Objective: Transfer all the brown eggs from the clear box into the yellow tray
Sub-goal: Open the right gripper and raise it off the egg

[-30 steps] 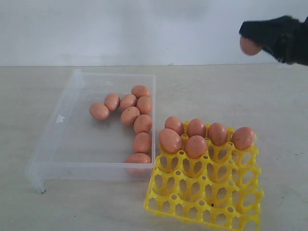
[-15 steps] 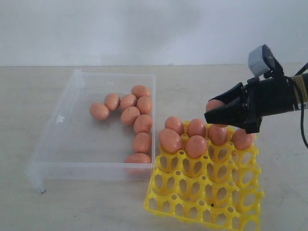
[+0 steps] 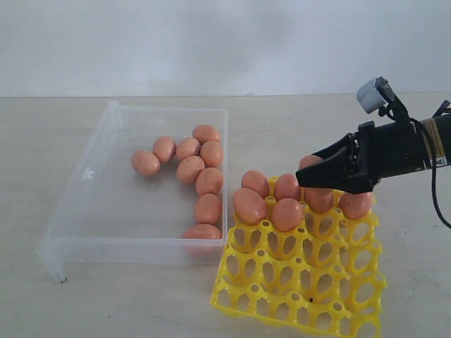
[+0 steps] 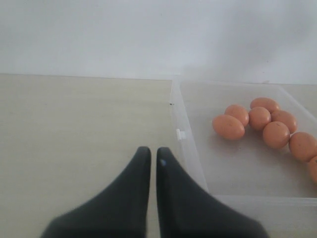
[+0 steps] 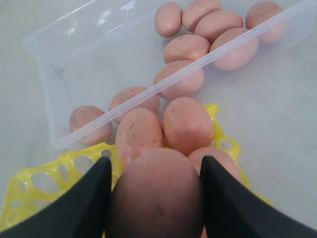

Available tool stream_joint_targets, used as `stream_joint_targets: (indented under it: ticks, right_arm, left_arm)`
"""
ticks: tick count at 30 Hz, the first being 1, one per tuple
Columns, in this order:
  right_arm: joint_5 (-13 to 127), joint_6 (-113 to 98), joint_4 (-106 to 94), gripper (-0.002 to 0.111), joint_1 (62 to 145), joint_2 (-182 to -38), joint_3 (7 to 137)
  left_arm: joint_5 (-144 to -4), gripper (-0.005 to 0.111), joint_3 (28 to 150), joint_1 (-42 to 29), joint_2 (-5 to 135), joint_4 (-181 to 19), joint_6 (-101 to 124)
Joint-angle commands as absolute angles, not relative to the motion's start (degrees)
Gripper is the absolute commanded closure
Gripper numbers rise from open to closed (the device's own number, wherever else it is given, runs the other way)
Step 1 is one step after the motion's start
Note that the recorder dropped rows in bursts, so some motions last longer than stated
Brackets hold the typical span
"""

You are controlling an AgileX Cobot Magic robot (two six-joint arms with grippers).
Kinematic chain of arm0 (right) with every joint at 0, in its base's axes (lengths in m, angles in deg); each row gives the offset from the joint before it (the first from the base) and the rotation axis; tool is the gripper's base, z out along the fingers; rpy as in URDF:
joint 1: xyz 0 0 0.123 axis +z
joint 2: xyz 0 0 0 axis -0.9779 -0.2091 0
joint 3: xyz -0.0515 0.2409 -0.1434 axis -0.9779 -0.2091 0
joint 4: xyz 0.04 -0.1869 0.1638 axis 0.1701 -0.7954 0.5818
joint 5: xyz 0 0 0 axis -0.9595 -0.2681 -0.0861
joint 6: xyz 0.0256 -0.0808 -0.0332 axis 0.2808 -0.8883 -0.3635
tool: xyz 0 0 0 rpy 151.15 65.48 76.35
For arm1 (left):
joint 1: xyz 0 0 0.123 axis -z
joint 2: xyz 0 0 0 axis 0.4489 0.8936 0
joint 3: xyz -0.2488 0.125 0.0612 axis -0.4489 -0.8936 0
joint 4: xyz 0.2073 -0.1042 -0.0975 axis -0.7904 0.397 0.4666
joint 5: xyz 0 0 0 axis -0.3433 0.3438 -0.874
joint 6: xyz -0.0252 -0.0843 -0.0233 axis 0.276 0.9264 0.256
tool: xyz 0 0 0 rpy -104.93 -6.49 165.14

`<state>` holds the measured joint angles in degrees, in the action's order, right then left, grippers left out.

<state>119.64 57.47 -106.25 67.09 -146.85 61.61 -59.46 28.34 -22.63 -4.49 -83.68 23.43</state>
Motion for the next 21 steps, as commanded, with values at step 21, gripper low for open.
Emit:
stream_joint_targets:
  ticks: [21]
  right_arm:
    - [115.54,47.87,-106.02,0.099,67.2,-146.8,54.12]
  left_arm:
    - [-59.91,0.103,28.2,-22.82,-4.61,-83.53,23.3]
